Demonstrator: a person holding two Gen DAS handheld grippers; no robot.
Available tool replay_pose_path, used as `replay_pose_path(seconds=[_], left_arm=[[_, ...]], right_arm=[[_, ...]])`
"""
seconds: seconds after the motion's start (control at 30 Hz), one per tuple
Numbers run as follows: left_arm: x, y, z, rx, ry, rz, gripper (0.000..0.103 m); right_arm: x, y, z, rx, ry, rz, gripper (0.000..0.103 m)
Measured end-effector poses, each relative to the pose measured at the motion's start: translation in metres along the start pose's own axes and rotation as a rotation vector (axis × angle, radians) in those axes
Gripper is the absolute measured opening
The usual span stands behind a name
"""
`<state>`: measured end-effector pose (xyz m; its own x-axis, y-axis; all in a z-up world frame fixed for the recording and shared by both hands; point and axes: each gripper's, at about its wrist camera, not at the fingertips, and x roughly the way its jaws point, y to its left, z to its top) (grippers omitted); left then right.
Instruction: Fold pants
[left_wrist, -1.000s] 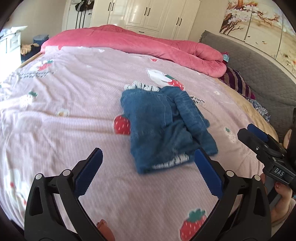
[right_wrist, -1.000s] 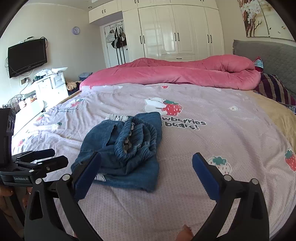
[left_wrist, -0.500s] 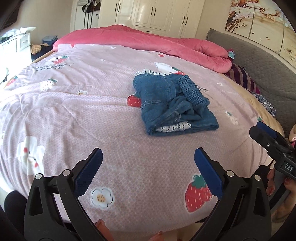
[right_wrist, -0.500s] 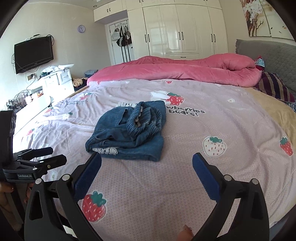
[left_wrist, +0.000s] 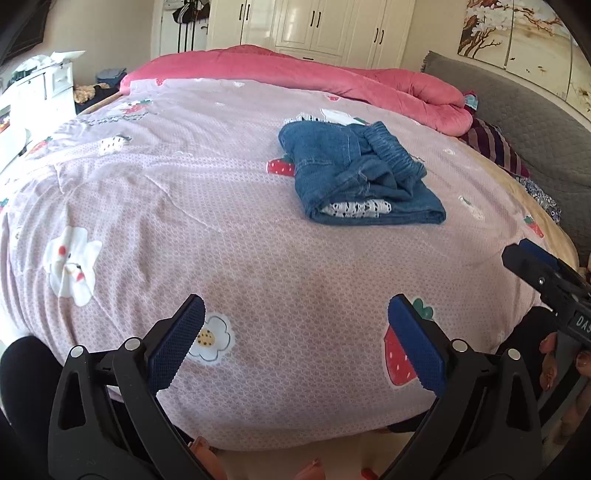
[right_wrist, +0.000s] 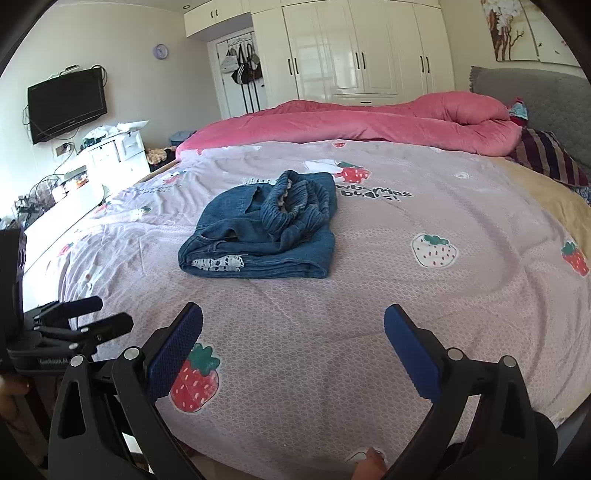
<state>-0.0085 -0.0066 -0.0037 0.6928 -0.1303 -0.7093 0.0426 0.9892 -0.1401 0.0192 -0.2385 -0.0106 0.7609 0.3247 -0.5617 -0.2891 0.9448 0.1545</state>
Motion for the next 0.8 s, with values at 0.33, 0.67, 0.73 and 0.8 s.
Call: replay_pose_path(seconds=[0.33, 0.67, 0.73, 0.8], left_arm=[[0.001, -0.005, -0.008, 0.002, 0.009, 0.007, 0.093], [0.006, -0.010, -0.009, 0.016, 0.014, 0.006, 0.093], [0.007, -0.009, -0.010, 0.014, 0.018, 0.006, 0.093], [0.008, -0.009, -0.010, 0.013, 0.021, 0.008, 0.093]], right_arm=[[0.002, 0.000, -0.014, -0.014, 0.012, -0.030, 0.098], [0.009, -0.002, -0.017, -0.005, 0.027, -0.029, 0.098], [0.010, -0.001, -0.017, -0.007, 0.029, -0.028, 0.098], [0.011, -0.002, -0.017, -0.004, 0.032, -0.027, 0.098]])
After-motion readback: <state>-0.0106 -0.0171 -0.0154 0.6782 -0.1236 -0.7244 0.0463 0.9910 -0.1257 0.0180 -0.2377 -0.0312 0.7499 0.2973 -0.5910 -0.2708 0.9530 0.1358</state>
